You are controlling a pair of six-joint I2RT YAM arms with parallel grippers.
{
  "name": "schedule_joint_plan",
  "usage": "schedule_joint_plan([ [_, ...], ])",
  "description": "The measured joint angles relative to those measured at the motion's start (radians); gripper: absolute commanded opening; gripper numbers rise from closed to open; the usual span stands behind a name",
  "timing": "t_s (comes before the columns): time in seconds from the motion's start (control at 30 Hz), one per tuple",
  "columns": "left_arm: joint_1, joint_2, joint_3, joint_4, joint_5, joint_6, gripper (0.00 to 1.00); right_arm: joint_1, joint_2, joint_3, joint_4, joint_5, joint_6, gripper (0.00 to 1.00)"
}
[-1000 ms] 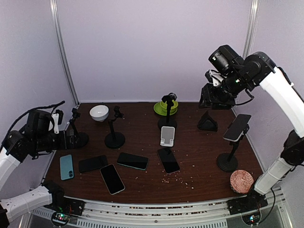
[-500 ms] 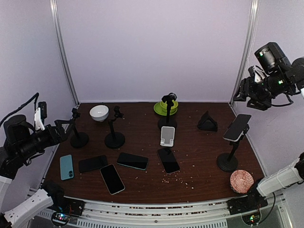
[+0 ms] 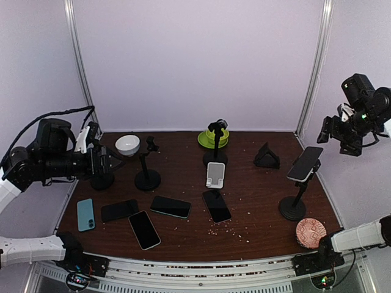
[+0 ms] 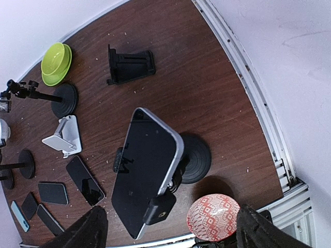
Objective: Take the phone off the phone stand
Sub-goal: Pick up the phone stand with the phone from the center of the board.
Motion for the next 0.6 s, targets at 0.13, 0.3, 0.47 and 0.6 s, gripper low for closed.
schedule_joint_plan([
  [0.13, -0.138, 0.127, 0.078, 0.019, -0.042, -0.002, 0.98, -0.114, -0.03, -0.113, 0.046, -0.098, -0.04, 0.83],
  [0.3, -0.242, 0.253, 0.09, 0.041, -0.094, -0.025, 0.98, -0.228, -0.045, -0.243, 0.127, -0.283, -0.06, 0.78],
  [0.47, -0.32, 0.301, 0.116, 0.067, -0.123, -0.051, 0.98, -0.297, -0.038, -0.323, 0.216, -0.44, -0.045, 0.75],
  [0.6, -0.349, 0.322, 0.137, 0.08, -0.142, -0.07, 0.98, -0.306, -0.024, -0.327, 0.275, -0.507, -0.022, 0.68],
])
